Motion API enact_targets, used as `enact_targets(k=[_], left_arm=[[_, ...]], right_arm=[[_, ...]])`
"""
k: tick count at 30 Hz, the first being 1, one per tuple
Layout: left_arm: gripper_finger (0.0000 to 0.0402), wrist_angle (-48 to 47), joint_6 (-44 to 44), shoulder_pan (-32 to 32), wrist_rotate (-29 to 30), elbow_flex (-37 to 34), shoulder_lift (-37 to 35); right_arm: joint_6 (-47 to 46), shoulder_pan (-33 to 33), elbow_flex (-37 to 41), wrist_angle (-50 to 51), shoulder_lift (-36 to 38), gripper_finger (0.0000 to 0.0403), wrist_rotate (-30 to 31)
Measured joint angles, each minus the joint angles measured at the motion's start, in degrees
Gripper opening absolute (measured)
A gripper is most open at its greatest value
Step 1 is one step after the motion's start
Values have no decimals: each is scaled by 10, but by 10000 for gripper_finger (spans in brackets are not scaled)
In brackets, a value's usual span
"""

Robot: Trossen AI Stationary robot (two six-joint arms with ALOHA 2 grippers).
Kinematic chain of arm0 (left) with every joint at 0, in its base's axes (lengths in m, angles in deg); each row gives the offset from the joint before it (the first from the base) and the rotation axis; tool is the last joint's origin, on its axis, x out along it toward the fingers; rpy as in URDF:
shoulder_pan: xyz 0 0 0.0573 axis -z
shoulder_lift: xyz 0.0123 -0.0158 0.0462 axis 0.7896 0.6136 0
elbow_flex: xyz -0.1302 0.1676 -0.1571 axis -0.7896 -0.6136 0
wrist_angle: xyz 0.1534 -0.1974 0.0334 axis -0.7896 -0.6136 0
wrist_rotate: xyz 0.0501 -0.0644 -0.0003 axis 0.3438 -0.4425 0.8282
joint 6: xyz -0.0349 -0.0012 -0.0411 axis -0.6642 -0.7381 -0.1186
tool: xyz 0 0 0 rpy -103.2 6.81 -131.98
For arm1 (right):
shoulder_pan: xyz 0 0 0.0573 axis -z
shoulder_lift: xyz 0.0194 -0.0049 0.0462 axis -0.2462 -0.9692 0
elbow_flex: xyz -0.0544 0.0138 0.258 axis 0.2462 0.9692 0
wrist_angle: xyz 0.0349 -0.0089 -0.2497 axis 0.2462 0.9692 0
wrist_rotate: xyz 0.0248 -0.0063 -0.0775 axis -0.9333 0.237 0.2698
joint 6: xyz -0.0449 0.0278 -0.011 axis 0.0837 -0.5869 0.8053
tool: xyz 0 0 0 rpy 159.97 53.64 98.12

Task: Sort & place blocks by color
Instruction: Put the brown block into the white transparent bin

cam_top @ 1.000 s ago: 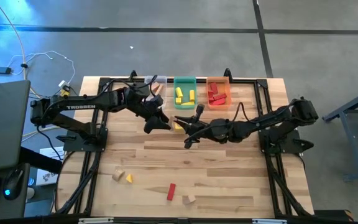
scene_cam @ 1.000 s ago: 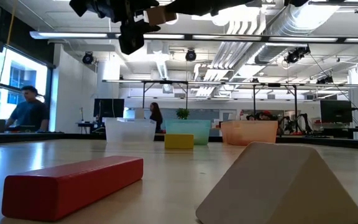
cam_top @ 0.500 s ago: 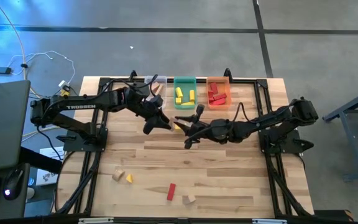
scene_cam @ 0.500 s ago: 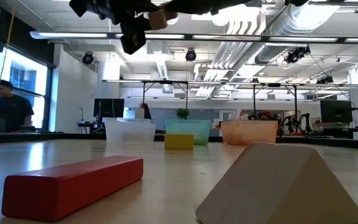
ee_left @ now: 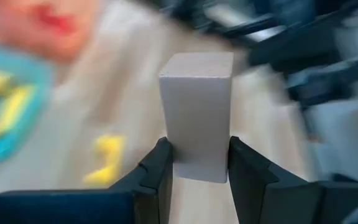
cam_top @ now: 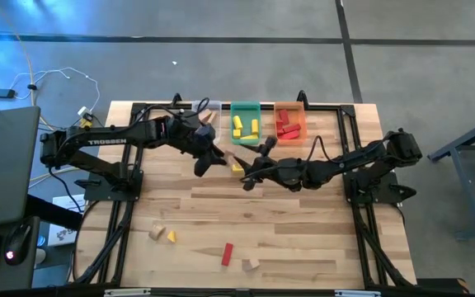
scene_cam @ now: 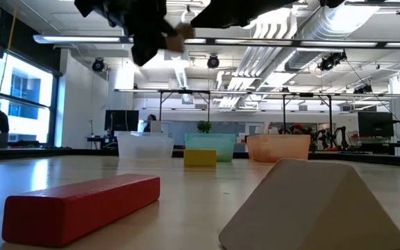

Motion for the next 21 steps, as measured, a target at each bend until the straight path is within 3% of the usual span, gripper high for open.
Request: enact_targets(k=[6,15,18,21], left_arm=[[94,-66,45,-29,160,0,0],[94,-126,70,-99,323,0,9],[94,-134,71,-125,356,-1,22],[94,-131,78,-148,349,-1,44]], right_arm=[[-32,4,0,22,0,199,5],[-55,4,0,60,0,199,-12],[-55,4,0,61,0,199,-43],[-62,4,0,61,0,199,-59]])
